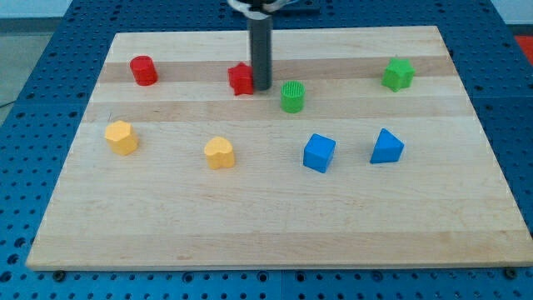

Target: Push the red star into the red circle

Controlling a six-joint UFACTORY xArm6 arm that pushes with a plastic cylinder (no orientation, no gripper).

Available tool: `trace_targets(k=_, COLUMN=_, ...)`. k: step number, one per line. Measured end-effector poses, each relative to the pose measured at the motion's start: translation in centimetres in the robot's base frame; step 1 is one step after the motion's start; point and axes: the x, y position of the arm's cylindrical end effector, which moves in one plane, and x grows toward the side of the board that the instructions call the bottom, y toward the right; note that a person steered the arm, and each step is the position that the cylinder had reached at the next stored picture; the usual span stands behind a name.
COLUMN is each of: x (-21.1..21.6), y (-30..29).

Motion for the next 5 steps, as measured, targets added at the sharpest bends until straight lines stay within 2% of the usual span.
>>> trace_targets(k=1, x=0.0, y=-5.8)
trace_targets(k=2, x=0.0, y=-6.2)
trace_targets(k=3, x=-0.4, y=-3.0)
trace_targets(k=5, x=-0.8, y=-8.7)
